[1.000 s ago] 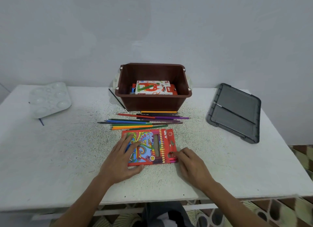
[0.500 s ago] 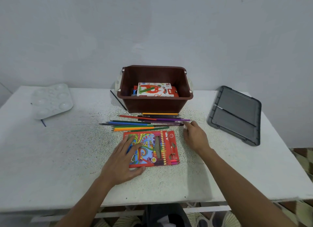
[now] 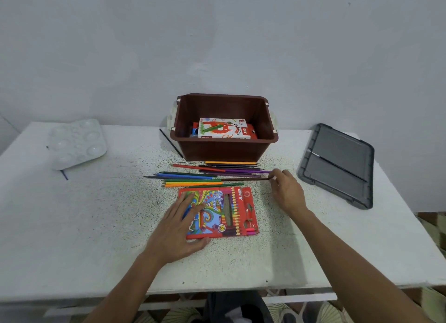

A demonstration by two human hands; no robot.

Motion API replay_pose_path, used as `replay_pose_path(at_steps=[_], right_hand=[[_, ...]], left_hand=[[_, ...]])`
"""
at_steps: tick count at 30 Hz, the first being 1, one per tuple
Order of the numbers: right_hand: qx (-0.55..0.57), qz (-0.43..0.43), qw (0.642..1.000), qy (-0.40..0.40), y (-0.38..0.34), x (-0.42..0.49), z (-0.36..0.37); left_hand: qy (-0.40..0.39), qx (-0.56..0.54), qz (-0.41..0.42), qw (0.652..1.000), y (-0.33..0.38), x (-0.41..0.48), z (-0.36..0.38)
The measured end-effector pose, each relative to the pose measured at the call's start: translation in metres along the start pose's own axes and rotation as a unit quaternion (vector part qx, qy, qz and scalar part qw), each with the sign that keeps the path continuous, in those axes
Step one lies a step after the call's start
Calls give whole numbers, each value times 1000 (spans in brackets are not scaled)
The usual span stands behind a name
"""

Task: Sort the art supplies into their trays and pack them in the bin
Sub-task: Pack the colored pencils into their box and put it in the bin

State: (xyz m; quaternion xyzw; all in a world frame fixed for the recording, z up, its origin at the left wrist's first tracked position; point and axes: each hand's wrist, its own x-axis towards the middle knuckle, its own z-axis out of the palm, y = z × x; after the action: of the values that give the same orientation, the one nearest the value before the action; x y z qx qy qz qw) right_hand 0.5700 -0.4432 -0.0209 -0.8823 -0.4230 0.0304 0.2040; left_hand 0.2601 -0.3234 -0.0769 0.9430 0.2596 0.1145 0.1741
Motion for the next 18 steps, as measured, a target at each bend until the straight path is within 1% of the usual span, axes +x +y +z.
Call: replay_pose_path(at_steps=[5,7,8,10,12,14,16,18], right_hand=[[59,-4,998,26,7,-1,-15],[121,-11,992,40,6,-3,-22],[171,-3,984,46,4,-4,-27],[297,38,953,47,-4,-7,-42],[416,69,905,50,-15,-8,-56],[511,86,853,61,-28,-8,-70],[569,95,814,76,-40,-6,-79],[584,97,801,96,-50,-5,-85]], left_hand=[[7,-7,8,1000,1,-1,1],[8,-6,7,1000,1,-1,1],[10,-6,7,1000,1,-1,1],[13,-6,6,1000,1,-1,1],[13,-2,3,1000,0,0,1],[12,-1,2,1000,-1,0,3],[9,2,1,1000,-1,-1,4],[10,1,0,1000,-1,-1,4]])
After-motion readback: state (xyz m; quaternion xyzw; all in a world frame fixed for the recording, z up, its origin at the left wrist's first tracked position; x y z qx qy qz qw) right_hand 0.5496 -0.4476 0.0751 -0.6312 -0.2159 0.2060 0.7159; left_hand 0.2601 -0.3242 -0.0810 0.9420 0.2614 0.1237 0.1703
